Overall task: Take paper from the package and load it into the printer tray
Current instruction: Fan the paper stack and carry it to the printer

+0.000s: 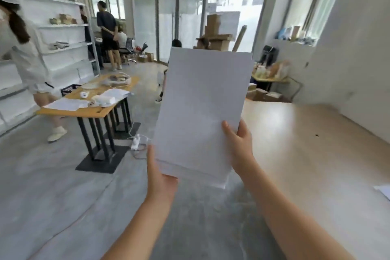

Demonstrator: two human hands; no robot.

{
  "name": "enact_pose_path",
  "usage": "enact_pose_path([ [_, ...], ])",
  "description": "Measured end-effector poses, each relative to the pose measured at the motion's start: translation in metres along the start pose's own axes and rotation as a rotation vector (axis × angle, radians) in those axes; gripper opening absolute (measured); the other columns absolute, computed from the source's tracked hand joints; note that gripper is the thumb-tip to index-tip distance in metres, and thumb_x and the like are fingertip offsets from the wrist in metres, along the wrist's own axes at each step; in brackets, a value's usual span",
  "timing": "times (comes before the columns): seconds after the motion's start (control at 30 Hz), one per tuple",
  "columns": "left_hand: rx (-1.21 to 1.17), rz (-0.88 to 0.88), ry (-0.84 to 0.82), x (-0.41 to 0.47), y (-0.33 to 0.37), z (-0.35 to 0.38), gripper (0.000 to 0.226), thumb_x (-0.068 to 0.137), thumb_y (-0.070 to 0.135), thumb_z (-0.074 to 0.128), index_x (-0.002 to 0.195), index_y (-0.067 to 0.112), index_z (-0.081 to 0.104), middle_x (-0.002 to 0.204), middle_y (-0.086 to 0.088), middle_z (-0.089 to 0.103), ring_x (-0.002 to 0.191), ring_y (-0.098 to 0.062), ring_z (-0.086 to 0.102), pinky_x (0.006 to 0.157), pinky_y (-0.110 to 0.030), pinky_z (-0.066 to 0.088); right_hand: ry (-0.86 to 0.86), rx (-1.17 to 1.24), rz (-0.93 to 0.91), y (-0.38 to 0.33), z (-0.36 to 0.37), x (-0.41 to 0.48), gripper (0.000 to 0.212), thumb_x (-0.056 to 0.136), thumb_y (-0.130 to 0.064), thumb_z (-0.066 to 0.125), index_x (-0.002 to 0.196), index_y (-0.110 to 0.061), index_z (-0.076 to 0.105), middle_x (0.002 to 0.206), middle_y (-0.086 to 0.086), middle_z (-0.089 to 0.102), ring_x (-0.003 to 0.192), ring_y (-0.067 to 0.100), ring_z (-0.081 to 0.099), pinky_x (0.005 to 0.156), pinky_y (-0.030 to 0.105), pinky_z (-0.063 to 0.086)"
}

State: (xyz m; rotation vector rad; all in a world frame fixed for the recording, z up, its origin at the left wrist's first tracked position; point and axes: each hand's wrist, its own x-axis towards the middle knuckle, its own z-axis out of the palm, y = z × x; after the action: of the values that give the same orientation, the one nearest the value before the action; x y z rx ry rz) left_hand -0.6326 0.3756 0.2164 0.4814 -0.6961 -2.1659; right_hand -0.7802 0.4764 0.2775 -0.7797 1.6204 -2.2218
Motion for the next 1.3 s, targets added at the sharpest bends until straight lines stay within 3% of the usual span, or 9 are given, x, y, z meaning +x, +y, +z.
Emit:
enact_pose_path([
  [0.43, 0.06, -0.42, -0.734, -0.079, -0.279, 0.239, 0.065, 0.096, 0.065, 0.027, 0.148, 0.029, 0.042, 0.147, 0.0, 0.053, 0.136, -0.023, 0.049, 0.102, -0.042, 0.048, 0.507, 0.036, -0.143, -0.12, -0.342, -0.088, 0.044, 0.084, -0.007, 0.072, 0.126, -0.006, 0.057, 0.12, 0.015, 0.069, 0.1, 0.029, 0.07, 0.085, 0.042, 0.058],
  [0.53, 0.058, -0.494, -0.906, -0.107, -0.322, 0.267, 0.058, 0.101, 0.054, 0.026, 0.15, 0.024, 0.039, 0.151, -0.005, 0.048, 0.139, -0.028, 0.044, 0.11, -0.049, 0.037, 0.673, 0.03, -0.188, -0.139, -0.392, -0.122, 0.038, 0.082, -0.009, 0.073, 0.118, -0.003, 0.063, 0.111, 0.012, 0.072, 0.095, 0.026, 0.071, 0.083, 0.041, 0.057],
  [0.6, 0.044, -0.597, -0.992, -0.114, -0.348, 0.283, 0.052, 0.103, 0.049, 0.031, 0.142, 0.02, 0.05, 0.145, -0.009, 0.053, 0.133, -0.029, 0.051, 0.106, -0.05, 0.04, 0.807, 0.027, -0.226, -0.151, -0.424, -0.148, 0.028, 0.082, -0.005, 0.073, 0.109, -0.008, 0.068, 0.105, 0.01, 0.073, 0.09, 0.026, 0.071, 0.084, 0.043, 0.057],
  [0.67, 0.084, -0.656, -1.018, -0.113, -0.37, 0.302, 0.035, 0.101, 0.044, 0.04, 0.115, 0.023, 0.065, 0.122, -0.001, 0.067, 0.11, -0.017, 0.066, 0.088, -0.04, 0.054, 0.89, 0.004, -0.264, -0.161, -0.454, -0.174, 0.024, 0.082, -0.001, 0.071, 0.104, -0.011, 0.069, 0.104, 0.011, 0.073, 0.089, 0.026, 0.07, 0.084, 0.044, 0.057],
  [0.73, 0.234, -0.681, -1.016, -0.113, -0.383, 0.323, 0.025, 0.09, 0.048, 0.059, 0.103, 0.029, 0.069, 0.109, 0.009, 0.072, 0.094, -0.008, 0.071, 0.071, -0.027, 0.058, 0.956, -0.036, -0.275, -0.172, -0.479, -0.198, 0.023, 0.083, 0.0, 0.07, 0.104, -0.011, 0.07, 0.101, 0.009, 0.074, 0.086, 0.024, 0.071, 0.079, 0.038, 0.058],
  [0.8, 0.434, -0.656, -1.2, -0.12, -0.395, 0.348, 0.041, 0.076, 0.052, 0.072, 0.108, 0.026, 0.072, 0.109, 0.006, 0.075, 0.087, -0.013, 0.072, 0.065, -0.026, 0.058, 1.029, -0.071, -0.27, -0.18, -0.497, -0.216, 0.03, 0.083, -0.001, 0.071, 0.112, -0.004, 0.067, 0.105, 0.011, 0.073, 0.088, 0.025, 0.071, 0.078, 0.037, 0.057],
  [0.87, 0.591, -0.63, -1.436, -0.141, -0.406, 0.373, 0.034, 0.077, 0.045, 0.072, 0.1, 0.021, 0.077, 0.097, 0.0, 0.078, 0.075, -0.015, 0.073, 0.061, -0.027, 0.057, 1.083, -0.106, -0.253, -0.185, -0.509, -0.23, 0.036, 0.081, -0.001, 0.072, 0.116, -0.001, 0.064, 0.107, 0.013, 0.072, 0.089, 0.025, 0.07, 0.079, 0.039, 0.056],
  [1.1, 0.706, -0.648, -1.521, -0.227, -0.458, 0.402, 0.034, 0.074, 0.028, 0.085, 0.102, 0.01, 0.076, 0.098, -0.004, 0.079, 0.086, -0.021, 0.076, 0.077, -0.035, 0.059, 1.213, -0.281, -0.22, -0.196, -0.525, -0.278, 0.025, 0.08, 0.001, 0.073, 0.102, -0.008, 0.068, 0.094, 0.006, 0.075, 0.084, 0.021, 0.071, 0.078, 0.037, 0.059],
  [1.3, 0.911, -0.688, -1.654, -0.285, -0.515, 0.329, 0.036, 0.071, 0.013, 0.087, 0.104, 0.008, 0.075, 0.105, -0.006, 0.077, 0.089, -0.015, 0.07, 0.08, -0.032, 0.06, 1.45, -0.323, -0.019, -0.163, -0.533, -0.371, 0.023, 0.07, 0.004, 0.081, 0.076, -0.015, 0.072, 0.075, -0.002, 0.076, 0.067, 0.015, 0.071, 0.068, 0.032, 0.06],
])
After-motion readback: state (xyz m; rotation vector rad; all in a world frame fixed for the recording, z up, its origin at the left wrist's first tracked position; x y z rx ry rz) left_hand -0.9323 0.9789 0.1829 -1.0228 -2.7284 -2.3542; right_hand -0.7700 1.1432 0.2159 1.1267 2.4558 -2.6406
